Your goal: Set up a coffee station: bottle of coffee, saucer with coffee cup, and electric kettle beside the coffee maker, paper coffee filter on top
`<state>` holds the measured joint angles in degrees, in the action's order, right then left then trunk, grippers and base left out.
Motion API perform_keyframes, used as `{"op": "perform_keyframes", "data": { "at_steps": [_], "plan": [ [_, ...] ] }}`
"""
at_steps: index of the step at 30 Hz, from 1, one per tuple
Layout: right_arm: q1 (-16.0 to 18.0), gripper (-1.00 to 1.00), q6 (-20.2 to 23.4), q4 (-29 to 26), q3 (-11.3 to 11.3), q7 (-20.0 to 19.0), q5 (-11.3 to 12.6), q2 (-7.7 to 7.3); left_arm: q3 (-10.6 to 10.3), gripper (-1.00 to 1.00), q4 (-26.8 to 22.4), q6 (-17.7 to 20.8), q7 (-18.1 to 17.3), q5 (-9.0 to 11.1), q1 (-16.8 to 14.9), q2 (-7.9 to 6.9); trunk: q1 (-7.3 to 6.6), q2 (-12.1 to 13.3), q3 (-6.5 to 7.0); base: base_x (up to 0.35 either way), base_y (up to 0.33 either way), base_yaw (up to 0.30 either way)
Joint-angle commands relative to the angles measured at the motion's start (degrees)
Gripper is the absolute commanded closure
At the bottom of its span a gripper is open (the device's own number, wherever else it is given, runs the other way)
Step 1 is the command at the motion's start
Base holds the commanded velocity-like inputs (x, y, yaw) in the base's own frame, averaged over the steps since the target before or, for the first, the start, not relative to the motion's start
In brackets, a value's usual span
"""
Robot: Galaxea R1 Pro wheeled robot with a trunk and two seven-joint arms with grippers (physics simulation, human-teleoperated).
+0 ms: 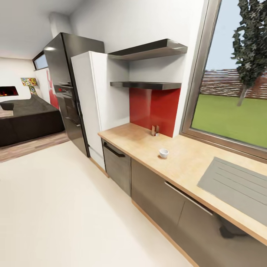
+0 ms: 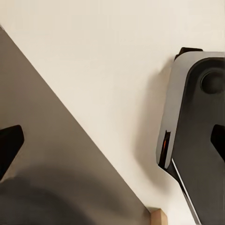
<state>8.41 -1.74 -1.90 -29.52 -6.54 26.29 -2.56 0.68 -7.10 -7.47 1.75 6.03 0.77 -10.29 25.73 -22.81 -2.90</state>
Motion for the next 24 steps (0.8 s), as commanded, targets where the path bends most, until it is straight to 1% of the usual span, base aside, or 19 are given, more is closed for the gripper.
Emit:
{"op": "perform_keyframes", "data": {
  "at_steps": [1, 12, 16, 24],
  "plan": [
    [0.07, -1.0, -0.19, 0.06, -0.45, -0.23, 0.6, 0.0, 0.02, -1.0, -0.11, -0.06, -0.04, 0.55, 0.03, 0.01, 0.05, -0.11, -0.11, 0.183, 0.292, 0.0],
    [0.09, -1.0, -0.19, 0.06, -0.45, -0.23, 0.6, -0.08, 0.02, -1.0, -0.11, -0.09, -0.04, 0.65, 0.03, 0.01, 0.05, -0.11, -0.11, 0.183, 0.293, -0.002],
    [0.06, -1.0, -0.16, 0.06, -0.45, -0.23, 0.6, -0.08, 0.02, -1.0, -0.11, -0.09, -0.03, 0.63, 0.05, 0.01, 0.05, -0.11, -0.04, 0.183, 0.293, -0.189],
    [0.07, -1.0, -0.1, 0.06, -0.37, -0.23, 0.68, -0.08, 0.1, -1.0, -0.11, -0.09, -0.06, 0.57, 0.06, 0.01, 0.05, -0.11, -0.02, 0.192, 0.291, -0.263]
  ]
}}
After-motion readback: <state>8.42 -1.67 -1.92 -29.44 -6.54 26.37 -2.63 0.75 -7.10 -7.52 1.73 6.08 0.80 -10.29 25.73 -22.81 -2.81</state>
